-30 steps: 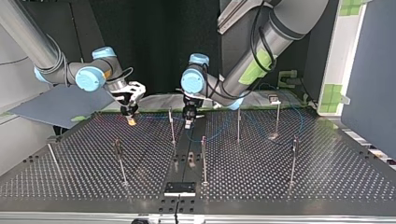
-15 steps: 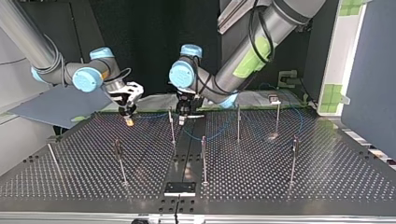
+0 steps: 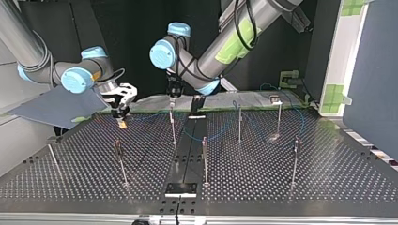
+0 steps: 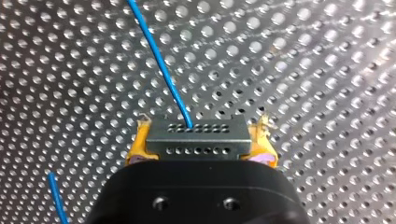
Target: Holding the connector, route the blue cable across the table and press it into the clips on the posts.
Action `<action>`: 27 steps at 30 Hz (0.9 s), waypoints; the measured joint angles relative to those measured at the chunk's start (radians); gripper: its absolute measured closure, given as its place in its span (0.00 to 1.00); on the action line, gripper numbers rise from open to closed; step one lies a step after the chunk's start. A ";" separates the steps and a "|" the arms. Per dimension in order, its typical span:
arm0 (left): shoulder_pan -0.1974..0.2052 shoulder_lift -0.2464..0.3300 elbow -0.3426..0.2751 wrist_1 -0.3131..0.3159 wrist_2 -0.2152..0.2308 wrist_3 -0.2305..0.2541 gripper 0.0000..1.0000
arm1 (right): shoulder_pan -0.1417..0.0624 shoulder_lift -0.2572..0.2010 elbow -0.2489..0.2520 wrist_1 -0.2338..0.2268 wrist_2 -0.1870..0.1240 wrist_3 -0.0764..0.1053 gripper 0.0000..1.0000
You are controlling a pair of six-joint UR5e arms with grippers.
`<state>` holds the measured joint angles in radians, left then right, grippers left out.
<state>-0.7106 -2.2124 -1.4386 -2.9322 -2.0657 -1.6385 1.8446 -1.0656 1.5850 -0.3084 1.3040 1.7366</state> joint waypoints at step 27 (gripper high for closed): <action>-0.139 -0.173 0.206 0.018 -0.105 -0.111 0.00 | -0.052 -0.008 0.032 -0.004 -0.070 -0.067 1.00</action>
<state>-0.8501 -2.3850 -1.2321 -2.9139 -2.1705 -1.7500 1.7928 -1.0738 1.6168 -0.3121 1.2344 1.6694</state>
